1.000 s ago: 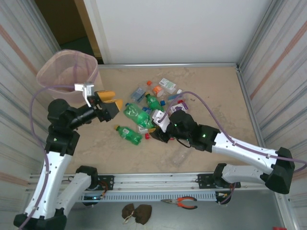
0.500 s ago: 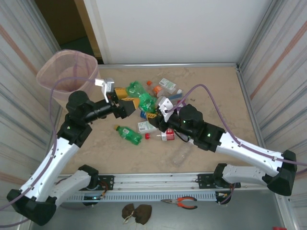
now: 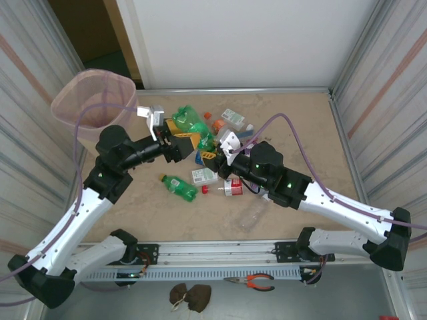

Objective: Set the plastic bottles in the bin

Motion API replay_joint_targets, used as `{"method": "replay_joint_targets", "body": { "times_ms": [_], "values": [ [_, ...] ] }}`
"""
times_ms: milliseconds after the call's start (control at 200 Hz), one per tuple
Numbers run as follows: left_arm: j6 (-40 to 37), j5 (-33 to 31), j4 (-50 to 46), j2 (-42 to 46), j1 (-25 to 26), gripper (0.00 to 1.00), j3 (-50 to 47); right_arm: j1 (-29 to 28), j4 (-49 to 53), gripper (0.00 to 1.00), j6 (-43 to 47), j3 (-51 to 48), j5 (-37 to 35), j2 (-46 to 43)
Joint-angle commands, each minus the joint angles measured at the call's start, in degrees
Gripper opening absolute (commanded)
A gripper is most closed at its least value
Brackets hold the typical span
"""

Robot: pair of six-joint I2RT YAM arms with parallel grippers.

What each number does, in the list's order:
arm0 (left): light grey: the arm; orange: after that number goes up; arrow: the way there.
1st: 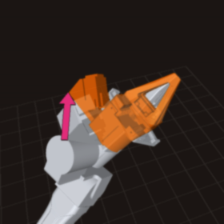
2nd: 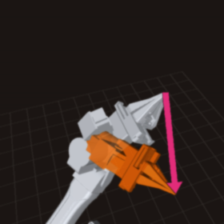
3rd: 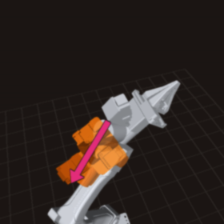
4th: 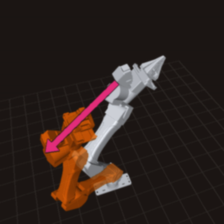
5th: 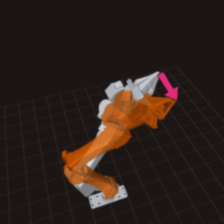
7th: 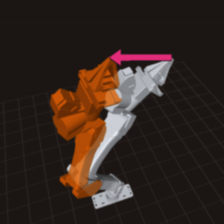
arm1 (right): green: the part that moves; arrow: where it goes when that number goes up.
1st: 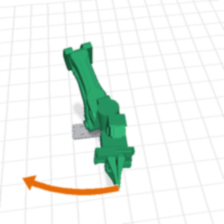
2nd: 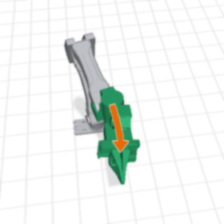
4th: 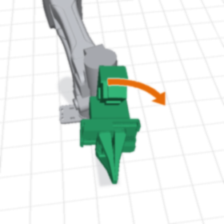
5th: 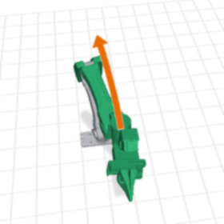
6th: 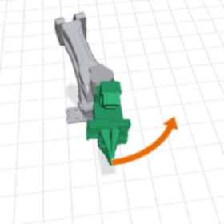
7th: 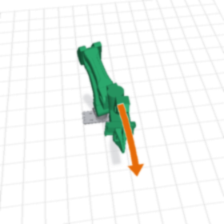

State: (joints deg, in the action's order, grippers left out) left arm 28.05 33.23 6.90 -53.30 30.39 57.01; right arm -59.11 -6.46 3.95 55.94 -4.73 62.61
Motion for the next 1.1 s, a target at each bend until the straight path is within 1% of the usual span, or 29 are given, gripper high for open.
{"method": "replay_joint_targets", "body": {
  "times_ms": [0, 195, 326, 476, 601, 767, 882, 952, 1012, 1092],
  "values": [
    [1.30, -1.15, 3.86, -0.36, 0.76, 0.86, 0.73, 0.36, -2.46, 0.27, 1.51, 2.04, -0.38, -0.01],
    [1.00, -1.87, 4.46, -1.33, 2.17, 0.83, 0.99, 0.36, -2.51, 0.27, 1.49, 2.15, -0.28, 0.11],
    [0.37, -2.17, 4.23, -1.94, 2.85, 0.78, 1.23, 0.34, -2.51, 0.27, 1.44, 2.32, -0.26, -0.02],
    [0.20, -2.82, 4.18, -2.15, 3.16, 0.68, 1.22, 0.31, -2.15, 0.27, 1.58, 2.44, -0.37, 0.07],
    [-0.05, -3.26, 4.17, -1.90, 3.11, 0.64, 1.29, 0.36, -2.00, 0.29, 1.51, 2.33, -0.90, 0.06],
    [-1.51, -5.84, 1.30, -1.58, 3.12, 0.61, 2.35, 0.32, -1.63, 0.44, 1.55, 2.35, -1.81, -0.15],
    [-3.97, -8.81, -3.90, -1.50, 2.90, 0.58, 4.70, 0.33, -0.59, 0.62, 1.57, 2.53, -2.50, -0.75],
    [-4.71, -9.41, -6.25, -1.62, 1.91, 0.58, 6.06, 0.31, 0.32, 0.70, 1.52, 2.34, -2.78, -1.57],
    [-4.75, -9.16, -7.59, -1.64, 0.49, 0.57, 6.94, 0.36, 1.21, 0.73, 1.47, 2.05, -3.32, -2.38],
    [-4.58, -9.14, -9.58, -1.80, -1.89, 0.57, 8.04, 0.36, 2.50, 0.75, 1.39, 1.58, -4.20, -4.19]
  ]
}}
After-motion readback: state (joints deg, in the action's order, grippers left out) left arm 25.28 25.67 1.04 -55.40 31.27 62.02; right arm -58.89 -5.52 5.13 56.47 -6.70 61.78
